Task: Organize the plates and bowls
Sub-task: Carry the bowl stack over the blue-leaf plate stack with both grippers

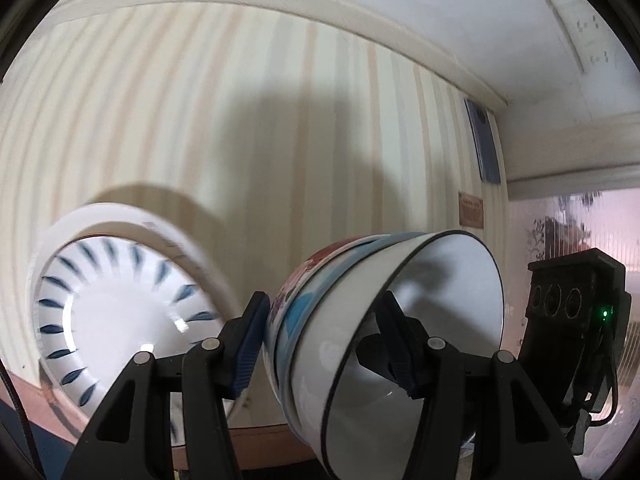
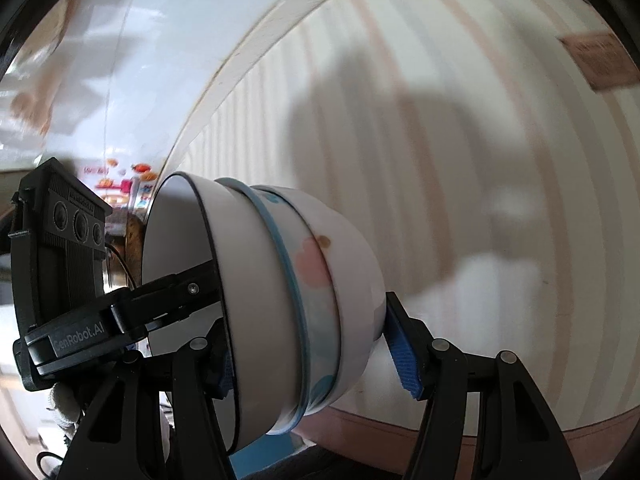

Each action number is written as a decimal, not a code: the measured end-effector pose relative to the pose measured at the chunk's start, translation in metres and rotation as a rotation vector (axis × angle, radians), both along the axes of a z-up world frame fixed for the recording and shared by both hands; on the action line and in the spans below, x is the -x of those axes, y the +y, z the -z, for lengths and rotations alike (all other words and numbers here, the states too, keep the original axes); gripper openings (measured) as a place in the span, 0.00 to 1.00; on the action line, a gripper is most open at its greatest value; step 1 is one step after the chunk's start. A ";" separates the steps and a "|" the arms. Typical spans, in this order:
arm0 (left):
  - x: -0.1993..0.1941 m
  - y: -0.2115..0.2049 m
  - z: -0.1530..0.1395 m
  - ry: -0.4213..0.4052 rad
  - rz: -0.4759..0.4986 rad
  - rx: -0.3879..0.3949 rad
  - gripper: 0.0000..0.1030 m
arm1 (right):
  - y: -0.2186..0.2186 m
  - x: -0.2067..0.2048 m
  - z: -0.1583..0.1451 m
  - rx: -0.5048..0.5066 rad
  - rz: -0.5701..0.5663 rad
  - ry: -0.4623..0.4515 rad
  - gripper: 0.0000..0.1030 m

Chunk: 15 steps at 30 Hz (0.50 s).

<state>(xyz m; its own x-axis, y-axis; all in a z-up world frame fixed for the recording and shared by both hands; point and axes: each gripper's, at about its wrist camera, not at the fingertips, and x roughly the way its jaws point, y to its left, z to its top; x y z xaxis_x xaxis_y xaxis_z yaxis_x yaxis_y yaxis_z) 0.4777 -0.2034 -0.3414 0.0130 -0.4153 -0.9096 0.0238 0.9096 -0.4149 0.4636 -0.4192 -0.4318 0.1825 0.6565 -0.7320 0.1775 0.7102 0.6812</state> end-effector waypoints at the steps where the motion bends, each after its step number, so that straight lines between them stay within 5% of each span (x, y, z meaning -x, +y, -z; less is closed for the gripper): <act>1: 0.001 0.010 -0.003 -0.004 -0.021 0.001 0.51 | 0.007 -0.003 -0.003 -0.001 -0.016 -0.005 0.62; 15: 0.029 0.133 -0.005 -0.012 -0.289 -0.026 0.51 | 0.131 -0.032 -0.004 -0.033 -0.294 -0.018 0.62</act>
<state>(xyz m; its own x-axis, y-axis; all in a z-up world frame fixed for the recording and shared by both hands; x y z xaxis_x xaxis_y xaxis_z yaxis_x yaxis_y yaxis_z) 0.4490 -0.0703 -0.3366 0.1381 -0.3694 -0.9189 -0.2328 0.8897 -0.3926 0.4955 -0.2882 -0.4280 -0.0060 0.7062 -0.7080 -0.0453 0.7070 0.7057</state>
